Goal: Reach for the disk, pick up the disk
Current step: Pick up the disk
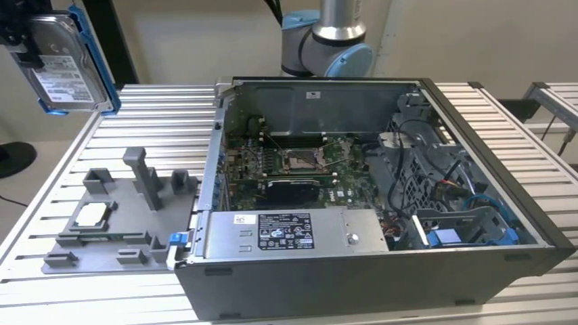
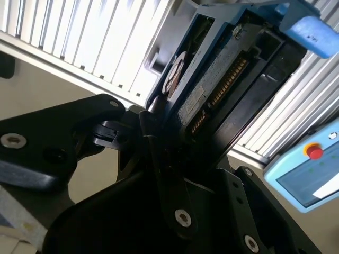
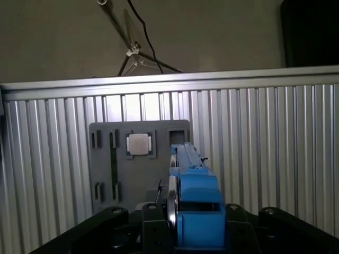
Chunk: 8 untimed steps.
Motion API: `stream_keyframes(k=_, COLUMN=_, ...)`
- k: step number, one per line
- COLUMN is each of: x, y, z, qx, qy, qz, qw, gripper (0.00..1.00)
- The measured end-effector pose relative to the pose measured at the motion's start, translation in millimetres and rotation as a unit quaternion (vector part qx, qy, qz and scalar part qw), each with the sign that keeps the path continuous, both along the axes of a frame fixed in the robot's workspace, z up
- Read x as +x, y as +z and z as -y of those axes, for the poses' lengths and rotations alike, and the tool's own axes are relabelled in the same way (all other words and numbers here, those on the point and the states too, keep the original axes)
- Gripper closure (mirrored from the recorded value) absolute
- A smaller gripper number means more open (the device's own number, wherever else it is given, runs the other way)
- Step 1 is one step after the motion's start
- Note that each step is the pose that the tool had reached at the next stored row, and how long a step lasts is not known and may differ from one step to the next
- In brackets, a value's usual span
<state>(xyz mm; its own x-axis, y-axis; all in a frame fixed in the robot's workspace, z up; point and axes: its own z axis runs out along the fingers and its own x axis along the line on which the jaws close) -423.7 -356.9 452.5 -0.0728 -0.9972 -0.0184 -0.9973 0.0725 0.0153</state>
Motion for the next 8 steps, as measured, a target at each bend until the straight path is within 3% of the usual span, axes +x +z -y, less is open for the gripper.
stream_keyframes(k=8, x=-0.1, y=14.4, z=-0.1, qx=0.0000, qy=0.000, qz=0.0000, qw=1.0000, gripper=1.00)
